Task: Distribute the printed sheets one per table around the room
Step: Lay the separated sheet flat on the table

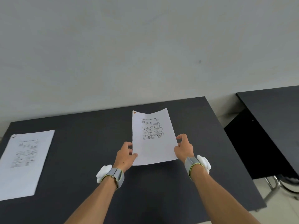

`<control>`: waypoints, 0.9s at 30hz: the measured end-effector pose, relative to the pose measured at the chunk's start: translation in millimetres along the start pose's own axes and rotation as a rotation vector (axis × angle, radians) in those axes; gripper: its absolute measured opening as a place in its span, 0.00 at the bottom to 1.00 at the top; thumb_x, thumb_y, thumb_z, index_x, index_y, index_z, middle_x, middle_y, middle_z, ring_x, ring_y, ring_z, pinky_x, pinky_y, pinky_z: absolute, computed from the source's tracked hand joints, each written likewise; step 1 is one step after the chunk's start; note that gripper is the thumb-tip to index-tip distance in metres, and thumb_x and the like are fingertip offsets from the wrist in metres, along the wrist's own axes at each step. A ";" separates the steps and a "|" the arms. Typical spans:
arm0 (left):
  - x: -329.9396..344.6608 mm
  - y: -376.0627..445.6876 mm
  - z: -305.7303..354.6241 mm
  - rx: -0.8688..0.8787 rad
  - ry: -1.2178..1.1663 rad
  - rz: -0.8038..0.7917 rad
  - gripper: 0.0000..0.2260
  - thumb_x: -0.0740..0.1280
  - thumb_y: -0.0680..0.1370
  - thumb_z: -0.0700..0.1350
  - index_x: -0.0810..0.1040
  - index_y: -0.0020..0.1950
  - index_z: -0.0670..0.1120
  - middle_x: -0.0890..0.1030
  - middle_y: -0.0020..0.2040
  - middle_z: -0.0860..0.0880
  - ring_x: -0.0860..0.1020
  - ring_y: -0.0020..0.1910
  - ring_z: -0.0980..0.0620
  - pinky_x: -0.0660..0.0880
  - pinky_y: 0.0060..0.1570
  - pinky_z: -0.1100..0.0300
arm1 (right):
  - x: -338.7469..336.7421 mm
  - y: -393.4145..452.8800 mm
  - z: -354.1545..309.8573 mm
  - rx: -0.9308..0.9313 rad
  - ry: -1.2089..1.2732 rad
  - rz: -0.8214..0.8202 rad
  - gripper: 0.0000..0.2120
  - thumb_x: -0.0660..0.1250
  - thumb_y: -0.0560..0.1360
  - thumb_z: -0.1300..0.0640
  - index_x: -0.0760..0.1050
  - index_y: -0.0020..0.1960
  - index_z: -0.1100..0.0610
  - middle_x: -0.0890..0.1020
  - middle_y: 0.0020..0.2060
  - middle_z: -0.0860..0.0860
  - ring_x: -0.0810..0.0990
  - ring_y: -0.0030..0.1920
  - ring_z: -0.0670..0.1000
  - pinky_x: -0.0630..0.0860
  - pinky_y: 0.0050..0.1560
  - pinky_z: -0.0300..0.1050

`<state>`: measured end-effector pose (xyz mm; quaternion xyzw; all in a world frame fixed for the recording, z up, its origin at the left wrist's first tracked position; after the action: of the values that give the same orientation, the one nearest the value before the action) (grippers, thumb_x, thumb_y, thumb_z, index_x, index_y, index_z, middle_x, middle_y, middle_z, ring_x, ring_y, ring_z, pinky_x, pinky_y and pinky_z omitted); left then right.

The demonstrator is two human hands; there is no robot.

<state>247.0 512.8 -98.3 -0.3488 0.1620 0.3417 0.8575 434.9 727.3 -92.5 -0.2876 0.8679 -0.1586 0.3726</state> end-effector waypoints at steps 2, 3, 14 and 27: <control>33.0 16.2 18.6 0.000 0.030 0.012 0.20 0.69 0.78 0.40 0.67 0.68 0.49 0.82 0.52 0.49 0.81 0.49 0.50 0.77 0.47 0.57 | -20.6 29.4 12.4 -0.001 -0.030 -0.005 0.21 0.56 0.76 0.71 0.66 0.62 0.49 0.78 0.48 0.54 0.77 0.38 0.48 0.72 0.30 0.38; 37.0 15.8 24.2 0.004 0.042 0.016 0.21 0.69 0.78 0.40 0.67 0.68 0.49 0.82 0.50 0.49 0.81 0.49 0.49 0.77 0.49 0.55 | -25.5 33.6 13.8 -0.002 -0.041 0.003 0.22 0.56 0.75 0.72 0.67 0.61 0.49 0.78 0.50 0.55 0.77 0.38 0.48 0.73 0.31 0.40; 122.0 65.7 68.9 0.002 0.164 -0.015 0.21 0.67 0.78 0.38 0.67 0.70 0.48 0.81 0.48 0.49 0.82 0.47 0.49 0.81 0.54 0.48 | -74.2 122.4 55.0 0.033 -0.190 0.003 0.22 0.53 0.74 0.71 0.73 0.57 0.51 0.77 0.49 0.55 0.82 0.42 0.58 0.84 0.45 0.55; 134.6 72.8 84.3 0.023 0.301 -0.018 0.19 0.68 0.78 0.43 0.67 0.67 0.47 0.80 0.48 0.48 0.81 0.46 0.49 0.80 0.49 0.52 | -78.7 135.5 61.9 -0.015 -0.292 0.052 0.17 0.60 0.79 0.66 0.76 0.62 0.49 0.70 0.51 0.51 0.73 0.37 0.48 0.67 0.32 0.37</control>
<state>295.6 674.3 -143.9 -0.3877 0.2894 0.2760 0.8305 472.8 878.4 -156.7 -0.2880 0.8129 -0.0989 0.4965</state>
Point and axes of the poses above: each hand's wrist, its own y-axis towards the middle knuckle, its own x-axis out of the palm, z = x × y, the point moved 9 cm from there along y, towards the middle knuckle
